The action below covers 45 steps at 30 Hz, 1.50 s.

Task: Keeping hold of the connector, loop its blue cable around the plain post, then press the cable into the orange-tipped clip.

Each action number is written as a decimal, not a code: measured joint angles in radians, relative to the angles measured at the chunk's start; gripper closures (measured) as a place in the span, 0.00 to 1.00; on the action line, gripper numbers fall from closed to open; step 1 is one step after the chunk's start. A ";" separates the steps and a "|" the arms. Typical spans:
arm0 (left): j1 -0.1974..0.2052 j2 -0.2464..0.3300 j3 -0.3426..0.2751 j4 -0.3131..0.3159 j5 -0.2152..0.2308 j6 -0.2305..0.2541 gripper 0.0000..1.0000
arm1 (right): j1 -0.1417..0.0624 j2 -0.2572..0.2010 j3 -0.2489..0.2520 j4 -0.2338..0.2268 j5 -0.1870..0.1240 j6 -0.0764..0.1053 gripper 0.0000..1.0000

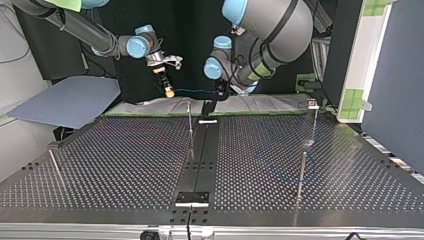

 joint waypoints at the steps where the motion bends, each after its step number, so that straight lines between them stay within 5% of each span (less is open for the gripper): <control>1: -0.004 0.006 -0.002 0.001 -0.007 0.000 1.00 | -0.001 0.000 0.000 0.000 0.000 0.000 1.00; 12: -0.044 0.101 -0.040 0.034 -0.114 -0.006 1.00 | -0.024 0.000 0.000 0.001 -0.002 0.002 1.00; 19: -0.068 0.111 -0.044 0.038 -0.152 -0.004 1.00 | -0.042 0.000 -0.002 0.000 -0.003 0.003 1.00; 33: -0.174 0.112 -0.043 0.043 -0.191 0.001 1.00 | -0.070 0.000 -0.006 0.004 -0.005 0.001 1.00; 45: -0.166 0.111 -0.006 0.042 -0.176 -0.005 1.00 | -0.090 0.000 -0.007 0.014 -0.011 0.003 1.00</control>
